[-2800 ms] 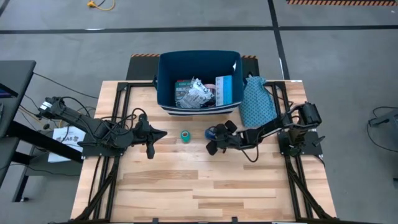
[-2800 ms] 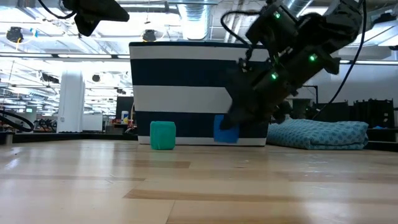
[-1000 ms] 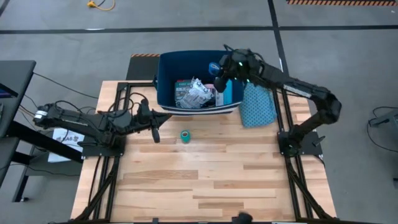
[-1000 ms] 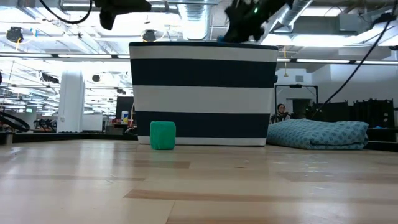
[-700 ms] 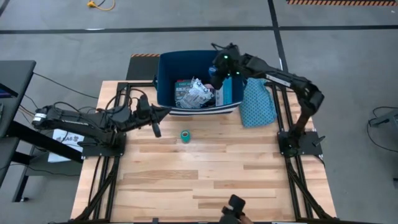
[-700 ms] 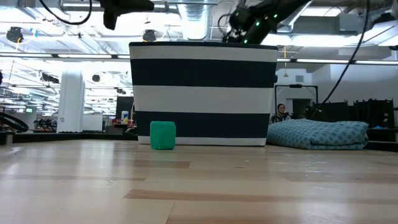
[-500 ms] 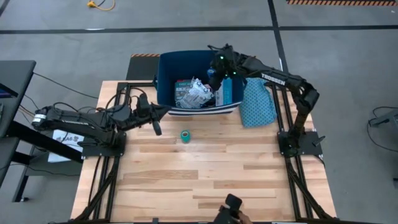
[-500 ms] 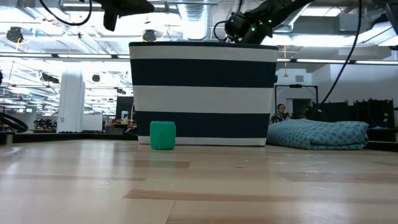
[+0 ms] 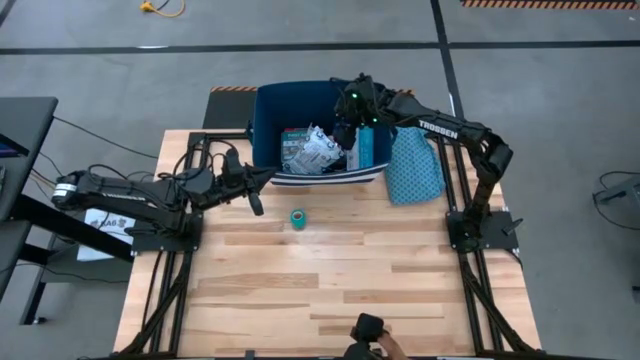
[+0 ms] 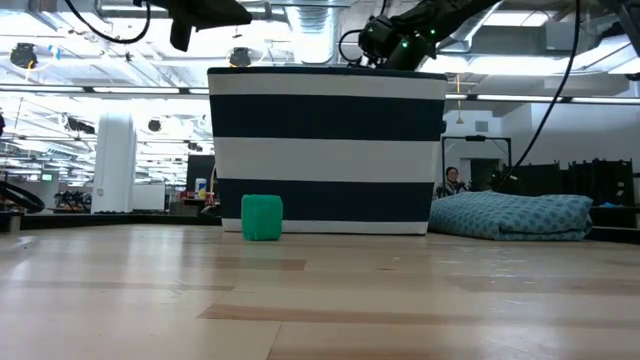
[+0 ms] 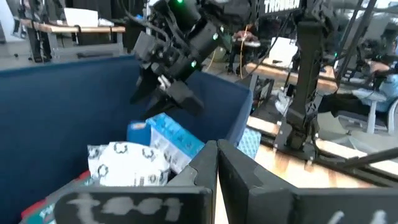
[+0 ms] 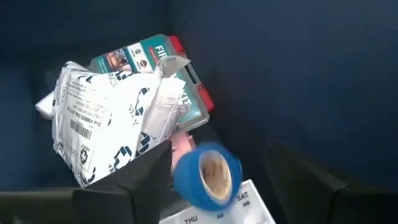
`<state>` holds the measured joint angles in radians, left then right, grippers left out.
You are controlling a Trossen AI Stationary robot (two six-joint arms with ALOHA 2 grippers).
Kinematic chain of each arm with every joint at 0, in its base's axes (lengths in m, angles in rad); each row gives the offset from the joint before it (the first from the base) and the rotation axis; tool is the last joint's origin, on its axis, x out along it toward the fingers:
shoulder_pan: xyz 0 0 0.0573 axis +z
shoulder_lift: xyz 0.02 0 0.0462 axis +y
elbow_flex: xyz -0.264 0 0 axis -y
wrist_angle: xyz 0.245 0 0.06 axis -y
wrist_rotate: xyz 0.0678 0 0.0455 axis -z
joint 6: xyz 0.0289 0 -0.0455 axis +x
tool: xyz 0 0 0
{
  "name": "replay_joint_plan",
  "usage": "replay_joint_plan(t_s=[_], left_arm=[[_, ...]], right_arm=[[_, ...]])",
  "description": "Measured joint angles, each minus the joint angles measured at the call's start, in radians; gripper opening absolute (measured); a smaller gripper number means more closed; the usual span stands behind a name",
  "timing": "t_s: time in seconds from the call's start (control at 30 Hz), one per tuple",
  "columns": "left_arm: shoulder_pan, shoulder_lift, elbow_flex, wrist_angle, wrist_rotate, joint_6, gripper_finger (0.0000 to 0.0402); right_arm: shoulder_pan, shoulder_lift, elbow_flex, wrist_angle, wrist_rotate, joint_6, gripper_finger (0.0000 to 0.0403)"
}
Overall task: Pick & place medical supplies in basket/bin
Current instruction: Put the green rolled bandage into the bin
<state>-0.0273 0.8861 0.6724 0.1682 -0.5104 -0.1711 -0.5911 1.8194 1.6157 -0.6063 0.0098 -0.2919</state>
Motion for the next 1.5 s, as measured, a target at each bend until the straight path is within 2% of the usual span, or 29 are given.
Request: replay_joint_plan(t_s=[0.1, 0.37, 0.47, 0.8, 0.97, 1.1, 1.17, 1.23, 1.33, 1.5], left_arm=[[0.007, 0.011, 0.000, 0.009, 0.000, 0.002, 0.0000], [0.012, 0.052, 0.000, 0.019, 0.008, -0.008, 0.0000], [0.012, 0.050, 0.000, 0.024, 0.013, -0.010, 0.0000], [0.012, 0.043, 0.000, 0.007, 0.152, -0.013, 0.0000], [0.011, 0.018, 0.000, -0.032, 0.303, -0.023, 0.0000], [0.002, -0.030, 0.000, -0.118, 0.446, -0.091, 0.0000], [-0.021, -0.054, 0.000, -0.170, 0.482, -0.127, 0.0004], [-0.057, -0.063, 0.000, -0.221, 0.503, -0.158, 0.0012], [-0.125, -0.062, 0.000, -0.306, 0.502, -0.185, 0.0033], [-0.238, -0.031, -0.001, -0.352, 0.431, -0.205, 0.0081]], right_arm=[[0.000, 0.000, 0.000, 0.008, 0.002, -0.020, 0.0258], [0.031, -0.030, -0.002, 0.002, 0.026, -0.055, 0.0260], [0.056, -0.083, -0.002, 0.007, 0.025, -0.058, 0.0260], [0.181, -0.311, -0.001, 0.062, 0.023, -0.003, 0.0260], [0.277, -0.377, -0.001, -0.004, 0.018, 0.112, 0.0260], [0.385, -0.395, -0.001, -0.054, 0.018, 0.180, 0.0260], [0.439, -0.393, -0.001, -0.051, 0.017, 0.233, 0.0260], [0.491, -0.393, -0.001, -0.048, 0.024, 0.276, 0.0260], [0.577, -0.377, 0.001, -0.041, 0.104, 0.347, 0.0260], [0.713, -0.353, 0.002, -0.052, 0.241, 0.500, 0.0260]])
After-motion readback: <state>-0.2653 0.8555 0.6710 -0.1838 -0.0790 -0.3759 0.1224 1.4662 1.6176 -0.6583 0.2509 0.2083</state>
